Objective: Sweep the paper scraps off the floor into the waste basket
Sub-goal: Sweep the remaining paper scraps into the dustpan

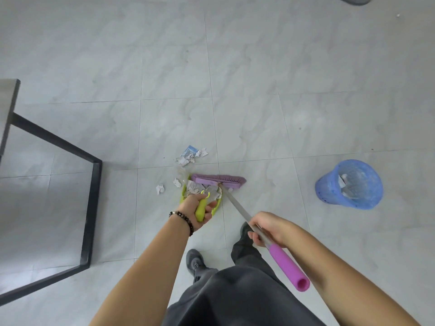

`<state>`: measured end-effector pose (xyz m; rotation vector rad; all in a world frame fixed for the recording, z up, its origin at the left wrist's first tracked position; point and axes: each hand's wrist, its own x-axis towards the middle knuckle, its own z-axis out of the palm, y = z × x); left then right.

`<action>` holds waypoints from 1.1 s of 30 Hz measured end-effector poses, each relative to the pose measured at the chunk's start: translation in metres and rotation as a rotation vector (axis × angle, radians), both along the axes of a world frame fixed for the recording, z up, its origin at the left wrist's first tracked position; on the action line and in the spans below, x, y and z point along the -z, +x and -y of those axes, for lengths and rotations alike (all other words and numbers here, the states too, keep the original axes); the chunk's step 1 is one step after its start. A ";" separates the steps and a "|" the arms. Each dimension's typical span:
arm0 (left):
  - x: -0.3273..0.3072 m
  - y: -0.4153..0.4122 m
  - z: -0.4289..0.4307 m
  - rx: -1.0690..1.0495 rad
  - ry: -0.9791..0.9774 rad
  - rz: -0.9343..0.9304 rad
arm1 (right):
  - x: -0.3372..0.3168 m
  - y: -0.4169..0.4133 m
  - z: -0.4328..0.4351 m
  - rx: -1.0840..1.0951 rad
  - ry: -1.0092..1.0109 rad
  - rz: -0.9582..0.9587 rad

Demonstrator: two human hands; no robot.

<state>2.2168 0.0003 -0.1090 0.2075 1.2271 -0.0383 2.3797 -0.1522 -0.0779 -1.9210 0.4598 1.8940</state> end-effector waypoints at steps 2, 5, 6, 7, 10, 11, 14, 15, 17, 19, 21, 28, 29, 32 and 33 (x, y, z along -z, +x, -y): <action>0.000 -0.002 0.006 -0.004 -0.006 0.003 | 0.002 0.000 -0.003 -0.063 -0.040 0.031; -0.001 -0.010 0.005 0.071 0.027 -0.044 | -0.003 0.012 -0.008 -0.107 -0.014 0.089; -0.002 -0.014 0.002 0.099 0.042 -0.066 | -0.008 0.018 -0.009 -0.099 -0.001 0.095; -0.003 -0.019 -0.001 0.129 0.054 -0.084 | -0.012 0.025 -0.008 -0.087 0.011 0.098; -0.008 -0.036 -0.010 0.221 0.070 -0.119 | -0.017 0.042 -0.006 -0.019 0.029 0.103; -0.011 -0.041 -0.010 0.250 0.069 -0.127 | -0.016 0.045 -0.006 -0.005 0.027 0.118; -0.016 -0.050 -0.004 0.328 0.060 -0.146 | -0.003 0.040 -0.011 0.002 0.018 0.177; -0.016 -0.051 0.000 0.345 0.057 -0.152 | 0.000 0.035 -0.013 -0.029 0.007 0.211; -0.014 -0.054 0.007 0.362 0.046 -0.164 | 0.010 0.024 -0.014 -0.140 0.026 0.302; -0.012 -0.056 0.012 0.349 0.033 -0.163 | 0.016 0.011 -0.012 -0.213 0.084 0.350; -0.010 -0.059 0.014 0.310 0.014 -0.156 | 0.022 -0.003 -0.006 -0.223 0.108 0.331; 0.004 -0.062 0.036 0.214 -0.051 -0.063 | -0.006 -0.018 0.022 0.113 -0.034 -0.091; 0.004 -0.062 0.040 0.189 -0.064 -0.053 | -0.016 -0.013 0.026 0.177 -0.017 -0.140; 0.001 -0.066 0.047 0.060 -0.108 -0.037 | -0.034 -0.009 0.033 0.215 0.028 -0.147; 0.001 -0.067 0.049 0.027 -0.121 -0.035 | -0.037 -0.012 0.034 0.195 0.039 -0.124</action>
